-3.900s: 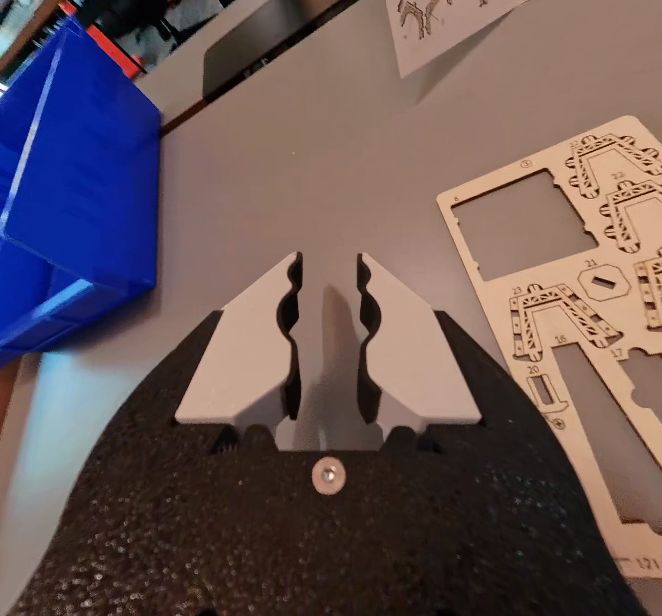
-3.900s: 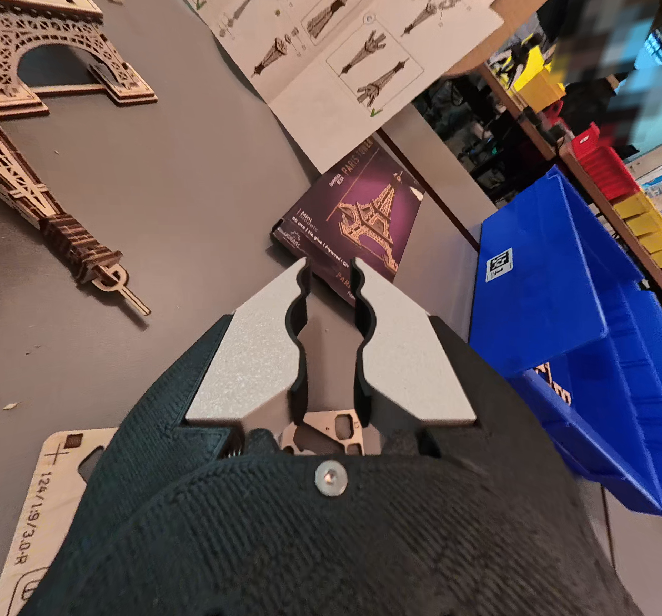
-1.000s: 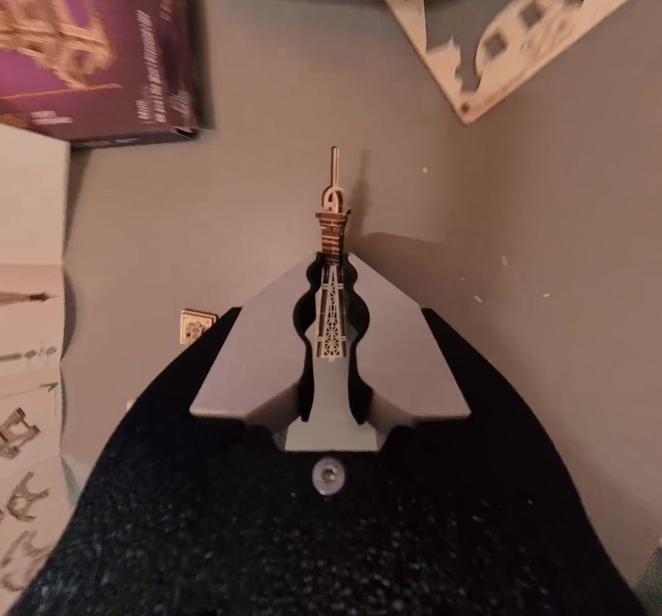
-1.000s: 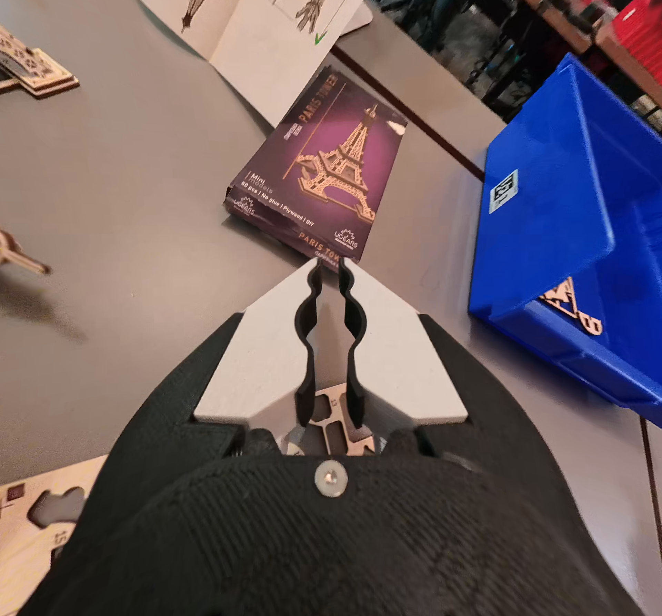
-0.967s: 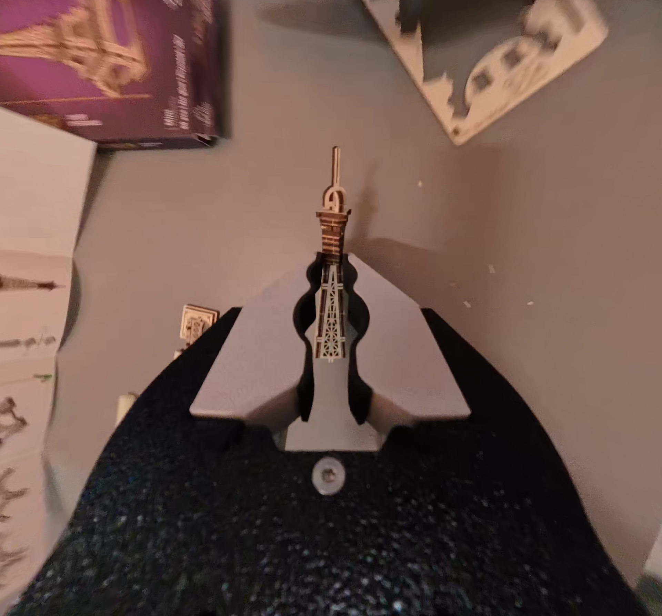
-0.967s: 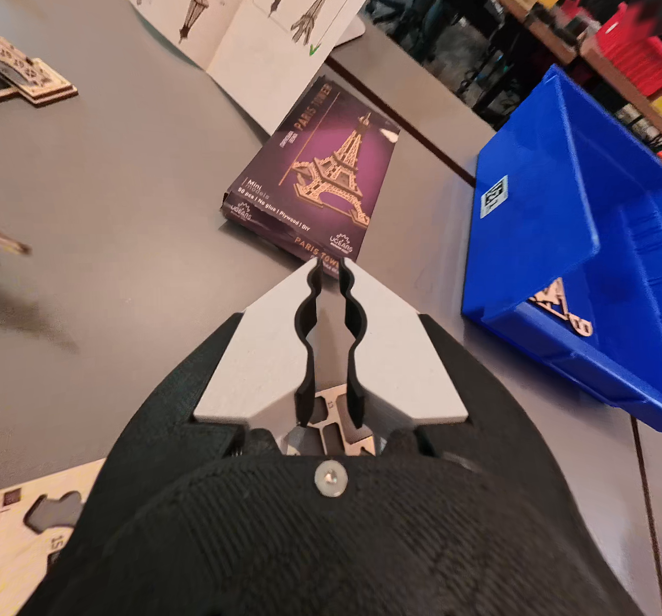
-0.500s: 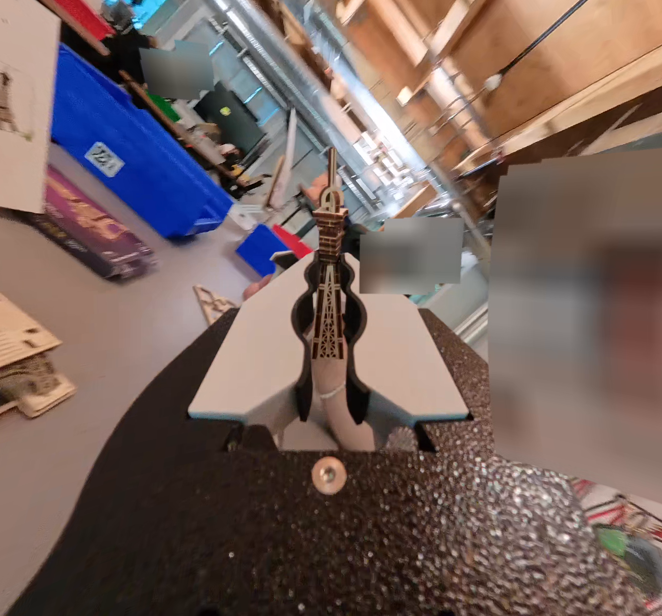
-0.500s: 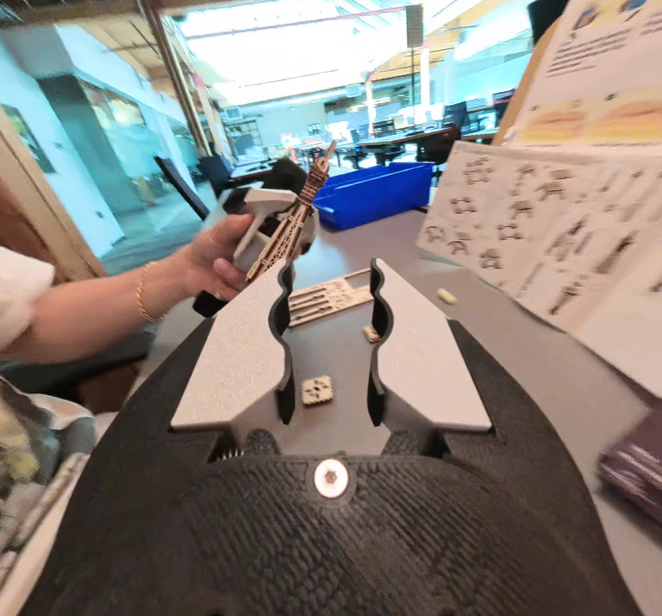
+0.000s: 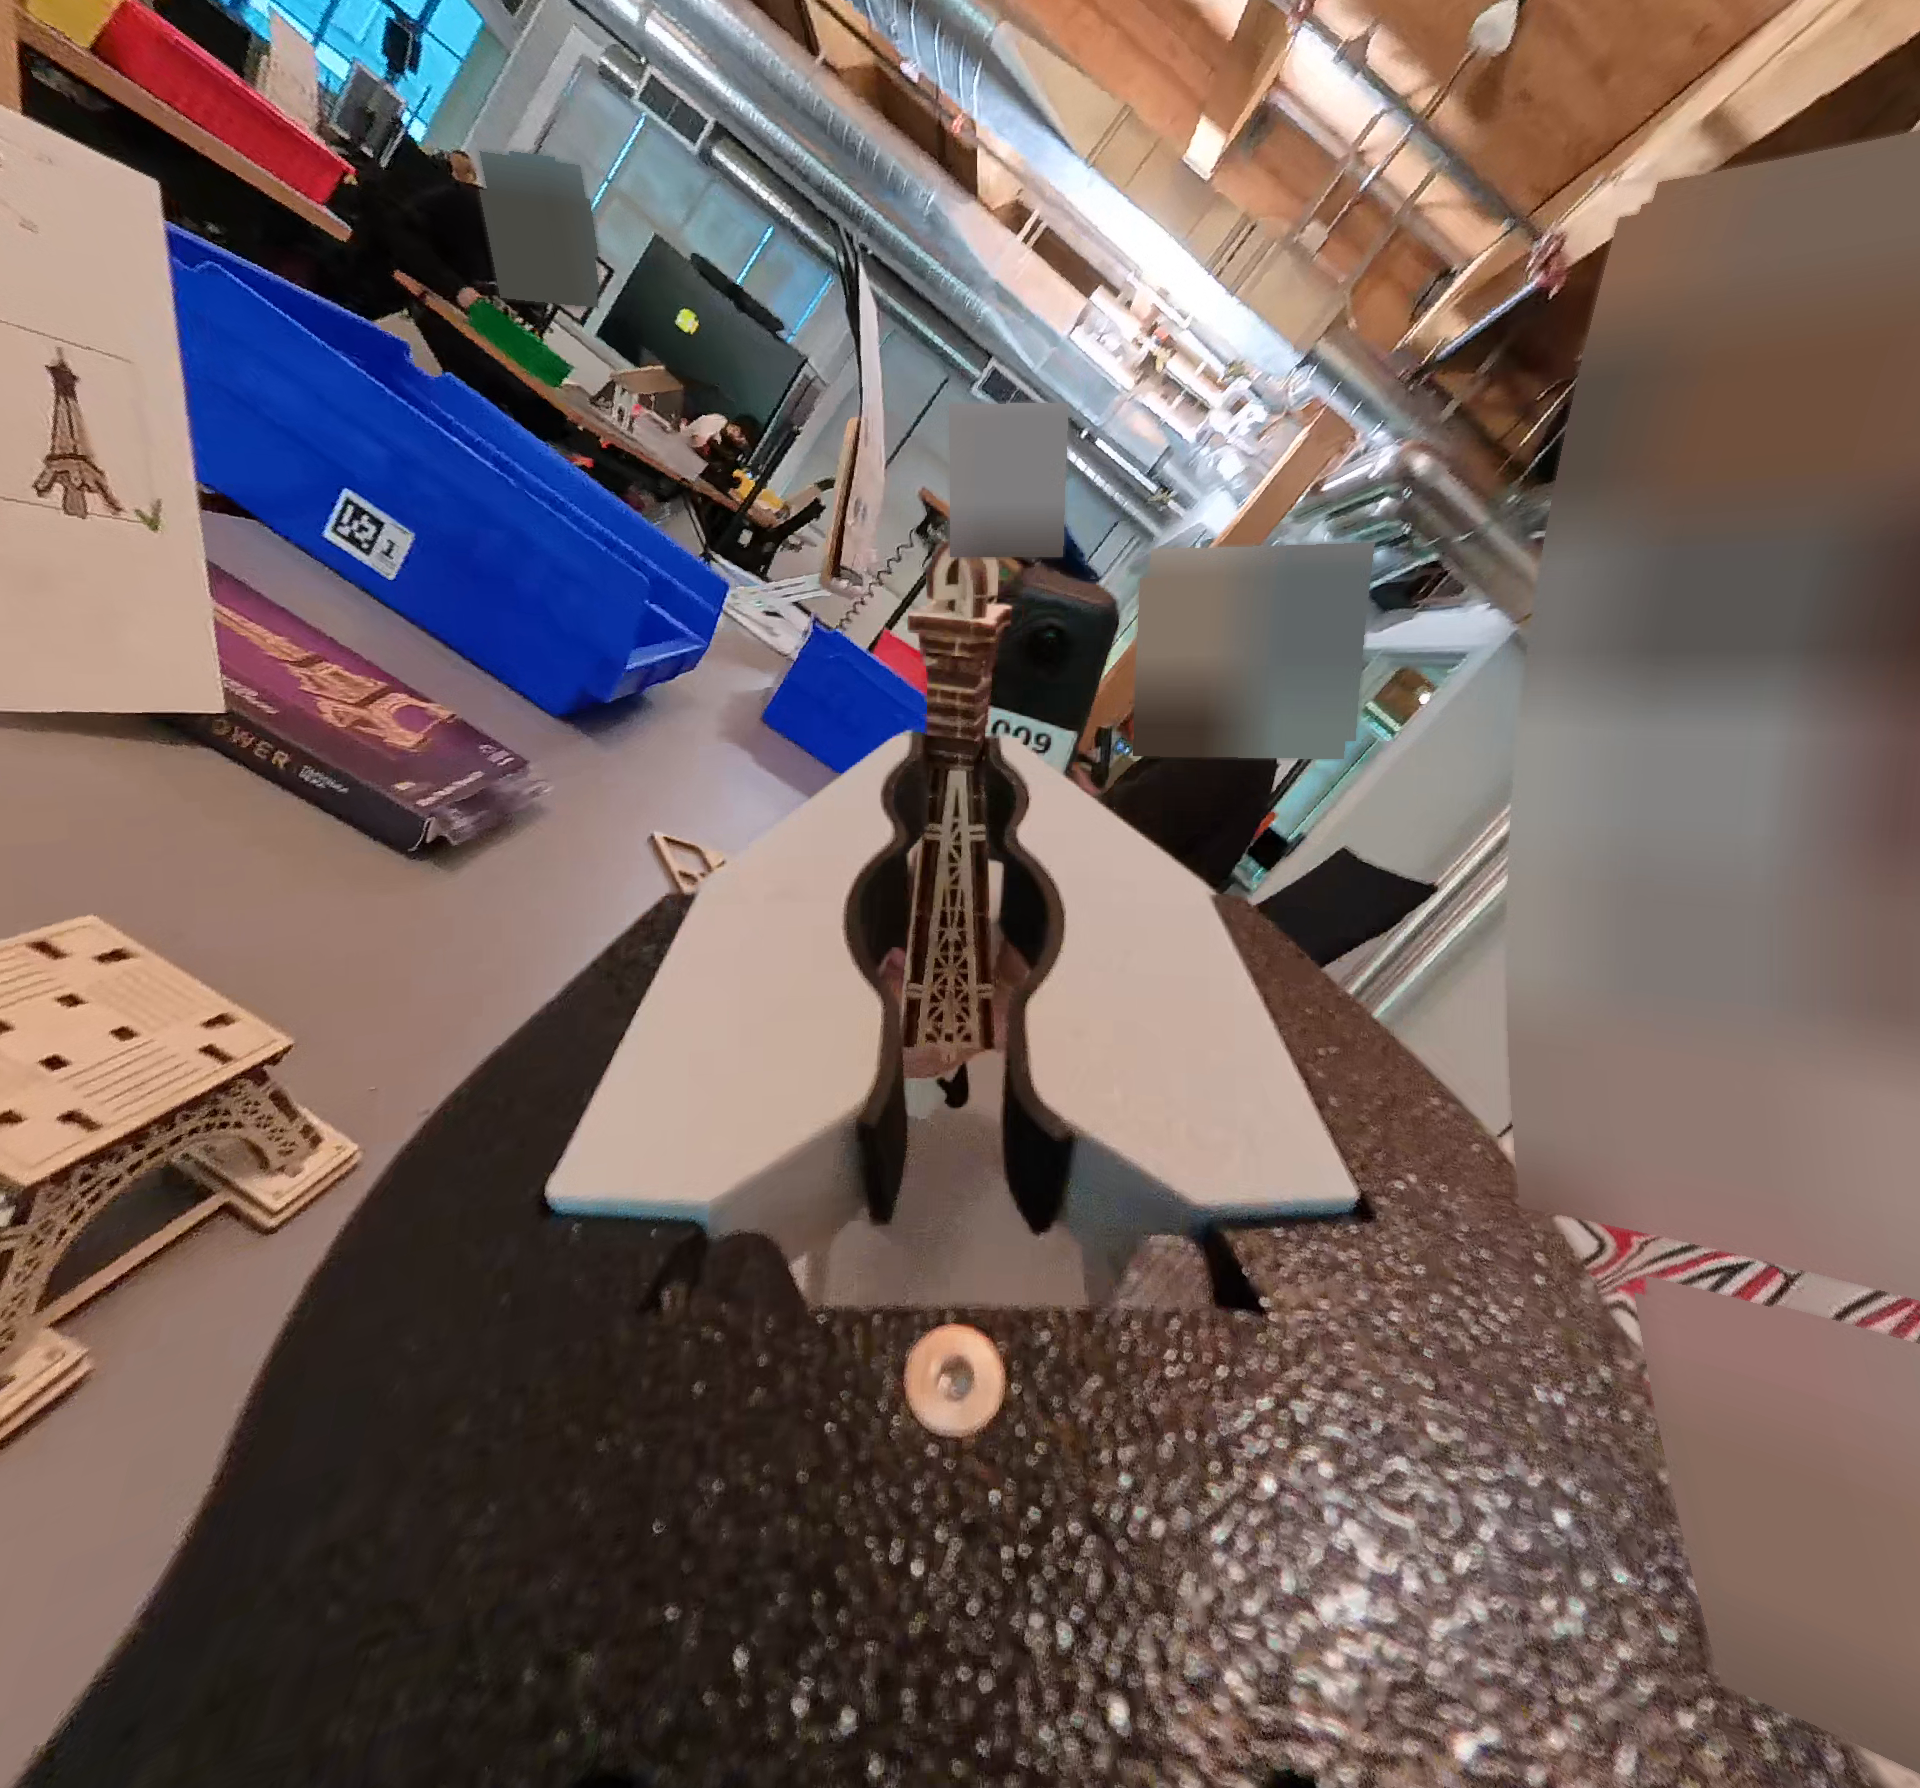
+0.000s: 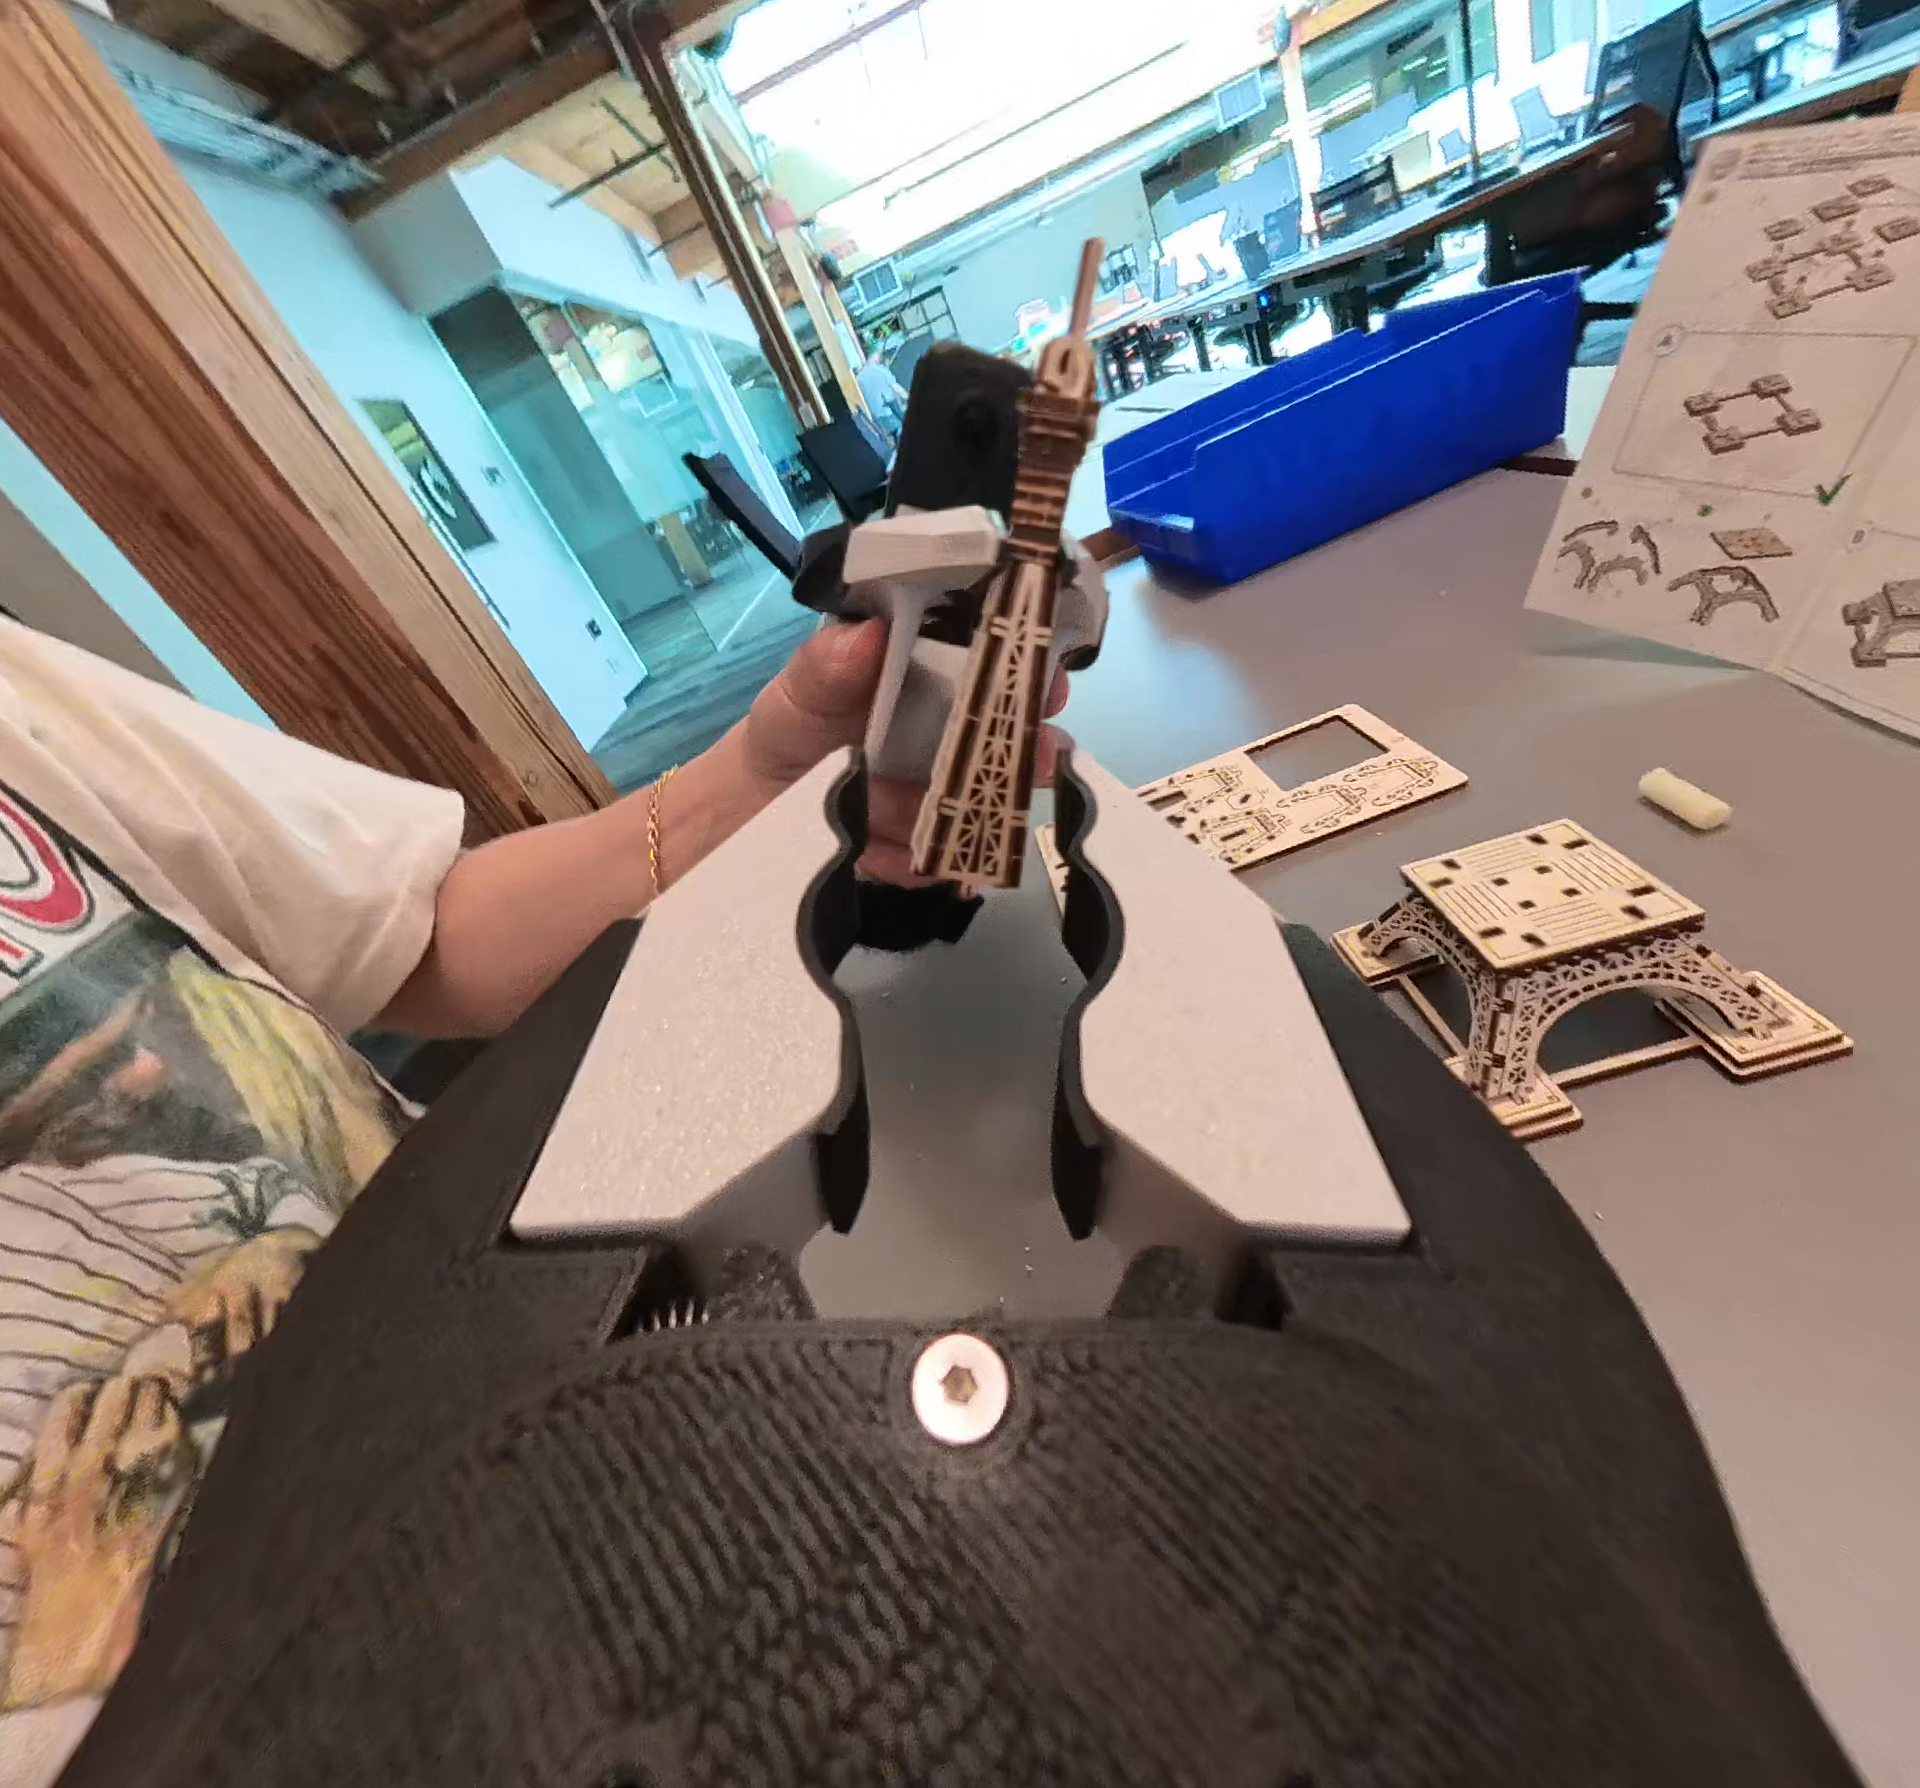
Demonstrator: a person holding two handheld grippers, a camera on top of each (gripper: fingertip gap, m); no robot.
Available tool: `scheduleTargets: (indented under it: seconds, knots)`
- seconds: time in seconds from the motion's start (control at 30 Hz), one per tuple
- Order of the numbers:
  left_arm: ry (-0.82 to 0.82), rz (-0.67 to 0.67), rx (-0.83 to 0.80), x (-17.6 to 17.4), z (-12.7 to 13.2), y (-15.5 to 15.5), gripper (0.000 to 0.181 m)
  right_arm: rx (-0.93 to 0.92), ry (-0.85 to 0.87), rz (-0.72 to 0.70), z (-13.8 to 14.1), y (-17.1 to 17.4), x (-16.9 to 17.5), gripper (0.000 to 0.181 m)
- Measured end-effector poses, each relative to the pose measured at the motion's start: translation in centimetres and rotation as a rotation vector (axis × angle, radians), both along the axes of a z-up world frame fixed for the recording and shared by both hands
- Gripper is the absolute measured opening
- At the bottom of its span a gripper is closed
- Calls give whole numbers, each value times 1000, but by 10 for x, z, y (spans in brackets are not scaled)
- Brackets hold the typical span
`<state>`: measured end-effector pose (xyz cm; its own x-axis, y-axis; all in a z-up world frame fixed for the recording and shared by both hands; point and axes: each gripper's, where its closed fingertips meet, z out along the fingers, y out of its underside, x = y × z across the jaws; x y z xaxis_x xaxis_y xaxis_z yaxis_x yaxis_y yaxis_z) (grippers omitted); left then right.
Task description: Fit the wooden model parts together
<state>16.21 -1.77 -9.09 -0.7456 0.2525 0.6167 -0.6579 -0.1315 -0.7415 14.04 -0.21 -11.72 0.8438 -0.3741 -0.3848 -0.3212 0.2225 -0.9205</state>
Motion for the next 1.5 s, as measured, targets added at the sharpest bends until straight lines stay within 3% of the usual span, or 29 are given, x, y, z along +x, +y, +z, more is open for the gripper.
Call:
scheduleTargets:
  seconds: [0.03,0.1,0.4,0.53,0.7,0.83,0.93,1.03,1.17,1.5]
  knots:
    - [-9,-7,12,-1,-2,-1,8,-15,-7,1,-2,1,0,27]
    - [-23,-10,37,-1,-4,-3,8,-47,-5,-26,-8,0,5,16]
    - [-248,-30,304,4,-39,-8,17,-70,191,14,-36,0,10,15]
    - [-298,-119,427,3,-52,-8,34,-43,309,45,-45,0,9,15]
    - [-331,-261,523,-7,-67,-7,24,-52,335,71,-52,3,8,15]
    - [-429,-270,506,-9,-71,-5,13,-169,258,28,-61,2,11,15]
    - [-576,-251,440,-13,-73,-1,10,-215,228,12,-61,-7,10,35]
    - [-787,-269,407,-22,-83,7,10,-304,186,-83,-63,-34,18,36]
    - [-947,-288,423,-24,-98,9,10,-422,174,-240,-78,-70,32,32]
    - [-974,-347,406,-25,-115,6,9,-523,171,-256,-98,-77,36,36]
